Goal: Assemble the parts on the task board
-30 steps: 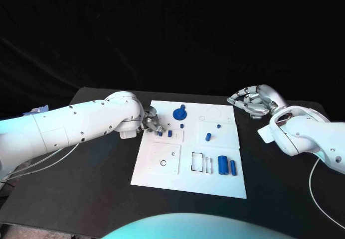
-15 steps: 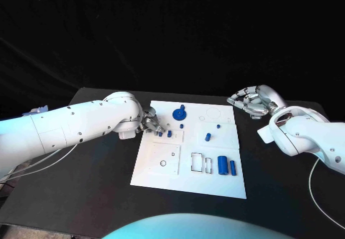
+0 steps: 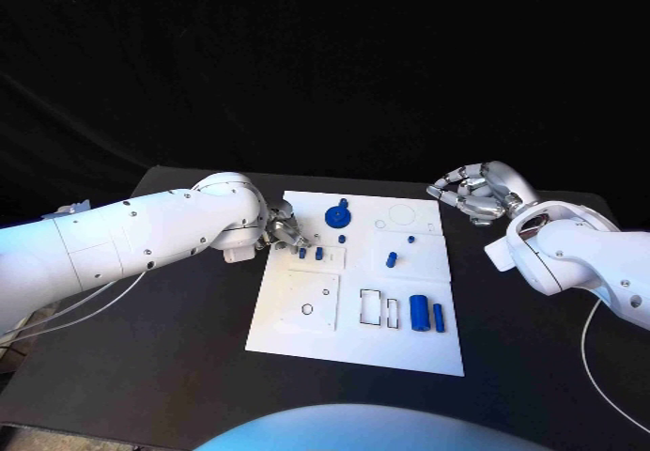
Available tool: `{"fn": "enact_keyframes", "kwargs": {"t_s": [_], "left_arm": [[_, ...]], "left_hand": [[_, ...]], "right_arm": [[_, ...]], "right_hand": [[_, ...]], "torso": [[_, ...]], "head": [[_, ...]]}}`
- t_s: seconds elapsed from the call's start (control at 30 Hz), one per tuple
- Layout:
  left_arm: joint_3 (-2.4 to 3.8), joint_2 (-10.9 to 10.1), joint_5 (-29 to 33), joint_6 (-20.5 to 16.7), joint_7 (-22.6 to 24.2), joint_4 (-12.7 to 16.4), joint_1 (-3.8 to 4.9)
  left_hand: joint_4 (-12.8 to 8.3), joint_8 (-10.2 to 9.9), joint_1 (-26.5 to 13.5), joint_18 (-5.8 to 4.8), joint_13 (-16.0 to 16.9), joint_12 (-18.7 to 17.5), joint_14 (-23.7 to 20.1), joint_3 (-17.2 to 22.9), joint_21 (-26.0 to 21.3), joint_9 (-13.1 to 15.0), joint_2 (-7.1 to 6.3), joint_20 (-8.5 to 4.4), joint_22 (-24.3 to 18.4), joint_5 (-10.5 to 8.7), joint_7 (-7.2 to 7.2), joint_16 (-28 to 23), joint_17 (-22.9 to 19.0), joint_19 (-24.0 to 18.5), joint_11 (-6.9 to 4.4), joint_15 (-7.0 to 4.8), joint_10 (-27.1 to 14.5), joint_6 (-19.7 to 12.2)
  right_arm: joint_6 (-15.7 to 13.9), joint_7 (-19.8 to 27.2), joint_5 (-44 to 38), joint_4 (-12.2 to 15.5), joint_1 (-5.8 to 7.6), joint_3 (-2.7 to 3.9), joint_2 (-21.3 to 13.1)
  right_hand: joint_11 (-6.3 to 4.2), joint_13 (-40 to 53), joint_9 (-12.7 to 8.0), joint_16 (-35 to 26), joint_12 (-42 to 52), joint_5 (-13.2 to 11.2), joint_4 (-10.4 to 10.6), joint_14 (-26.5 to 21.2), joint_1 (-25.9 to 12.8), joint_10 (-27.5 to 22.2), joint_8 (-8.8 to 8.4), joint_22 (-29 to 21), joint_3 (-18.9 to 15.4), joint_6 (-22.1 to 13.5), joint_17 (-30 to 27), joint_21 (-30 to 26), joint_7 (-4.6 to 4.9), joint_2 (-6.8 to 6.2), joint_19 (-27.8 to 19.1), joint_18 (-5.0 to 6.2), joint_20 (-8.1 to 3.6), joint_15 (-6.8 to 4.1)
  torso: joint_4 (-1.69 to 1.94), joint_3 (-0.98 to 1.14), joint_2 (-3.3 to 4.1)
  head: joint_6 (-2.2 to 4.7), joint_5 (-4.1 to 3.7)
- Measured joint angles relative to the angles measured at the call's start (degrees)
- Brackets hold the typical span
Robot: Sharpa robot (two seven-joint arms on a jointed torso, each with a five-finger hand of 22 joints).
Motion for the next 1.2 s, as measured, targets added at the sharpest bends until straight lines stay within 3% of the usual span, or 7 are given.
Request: {"fn": "enact_keyframes", "kwargs": {"t_s": [0.27,0.3,0.37,0.5,0.73,1.03,1.2], "left_arm": [[1.47,-0.8,1.3,-4.4,2.9,1.0,0.40],[1.54,-0.8,1.6,-5.5,3.8,1.0,0.44],[1.62,-0.8,2.1,-8.4,6.6,1.0,0.53],[1.10,0.1,2.6,-13.7,13.3,0.3,0.58],[-0.45,2.9,-0.4,-21.0,26.7,-1.4,-0.39],[-1.58,6.0,-10.6,-23.6,35.7,-4.4,-1.29],[-1.78,7.0,-14.9,-23.3,36.8,-5.6,-1.56]], "left_hand": [[0.1,-1.0,0.0,0.01,-7.2,-4.6,0.2,-3.8,-3.4,-0.7,0.00,0.58,-6.5,0.00,1.42,-2.6,0.0,-4.5,1.19,0.23,-5.2,-2.8],[0.1,-1.6,0.2,0.92,-9.1,-6.1,0.0,-4.4,-5.4,-1.0,0.15,0.87,-9.8,0.00,2.02,-4.3,-1.9,-6.9,1.65,0.76,-7.1,-4.1],[-0.2,-4.0,4.3,3.68,-11.3,-9.2,-5.4,-5.0,-14.7,-2.3,-0.29,2.40,-24.9,0.00,4.59,-12.7,-15.7,-17.9,4.12,3.09,-13.4,-9.2],[-2.6,-6.7,13.6,4.95,-13.3,-11.7,-8.8,-4.6,-20.7,-4.7,-1.47,4.31,-32.4,0.20,6.81,-16.5,-22.0,-22.6,6.07,4.93,-19.0,-12.0],[-9.7,-16.4,24.0,4.95,-21.6,-22.0,-17.7,-1.0,-23.7,-12.2,-3.57,6.07,-34.8,0.21,8.40,-23.3,-34.5,-25.3,8.08,6.55,-23.7,-8.9],[-12.9,-21.0,24.6,4.94,-28.4,-30.4,-18.7,-1.3,-22.8,-15.3,-4.16,6.47,-33.8,0.21,8.40,-23.1,-38.2,-25.7,8.47,7.08,-24.5,-7.3],[-13.4,-22.1,24.6,4.94,-30.2,-32.5,-16.0,-1.8,-21.3,-16.0,-4.16,6.60,-32.5,0.21,8.47,-19.3,-34.8,-25.5,8.73,7.39,-24.6,-6.4]], "right_arm": [[0.0,0.0,0.0,-0.1,-0.01,0.00,0.1],[0.0,0.0,0.0,-0.1,-0.01,0.00,0.1],[0.0,0.0,0.0,-0.1,-0.01,0.00,0.1],[0.0,0.0,0.0,-0.1,-0.01,0.00,0.0],[0.0,0.0,0.0,-0.1,-0.05,0.00,0.0],[0.0,0.1,0.1,-0.1,-0.17,-0.01,0.1],[0.1,0.1,0.1,-0.1,-0.20,-0.01,0.1]], "right_hand": [[0.00,0.0,-0.1,0.0,0.0,0.0,0.0,0.0,0.0,0.0,0.00,0.0,-0.3,0.0,0.0,0.0,0.00,0.00,0.0,0.00,0.00,0.00],[0.00,0.0,-0.1,0.0,0.0,0.0,0.0,0.0,-0.1,0.0,0.00,0.0,-0.3,0.0,0.0,0.0,0.00,0.11,0.0,0.00,0.00,0.00],[0.00,0.0,-0.1,0.0,0.0,0.0,0.0,0.0,-0.2,0.0,0.00,0.0,-0.3,0.0,0.0,0.0,0.00,0.16,0.0,0.00,0.00,0.00],[0.00,-0.1,-0.1,0.0,0.0,0.0,0.0,0.0,-0.2,0.0,0.00,0.0,-0.3,0.0,-0.1,0.0,0.00,0.23,0.0,0.00,0.00,0.00],[0.00,-0.2,-0.1,0.0,0.0,0.0,0.0,0.0,-0.2,0.0,0.00,0.0,-0.3,0.0,-0.2,-0.3,0.00,0.23,0.0,0.00,0.00,0.00],[0.00,-0.2,-0.1,0.0,0.0,0.0,0.0,0.0,-0.2,0.0,0.00,0.0,-0.3,0.0,-0.2,-0.3,0.00,0.23,0.0,0.00,0.00,0.00],[0.00,-0.3,-0.1,0.0,0.0,0.2,0.0,0.0,-0.2,0.0,0.00,0.0,-0.3,-0.2,-0.2,-0.3,-0.21,0.23,0.0,0.00,0.00,0.00]], "torso": [[0.04,0.01,-0.04],[0.04,0.01,-0.04],[0.04,0.01,-0.05],[0.06,0.00,-0.04],[0.04,-0.12,0.08],[-0.05,-0.04,0.08],[-0.05,-0.02,0.12]], "head": [[0.27,-0.32],[0.32,-0.39],[0.42,-0.48],[0.71,-0.71],[1.12,-1.13],[1.14,-1.30],[1.14,-1.39]]}}
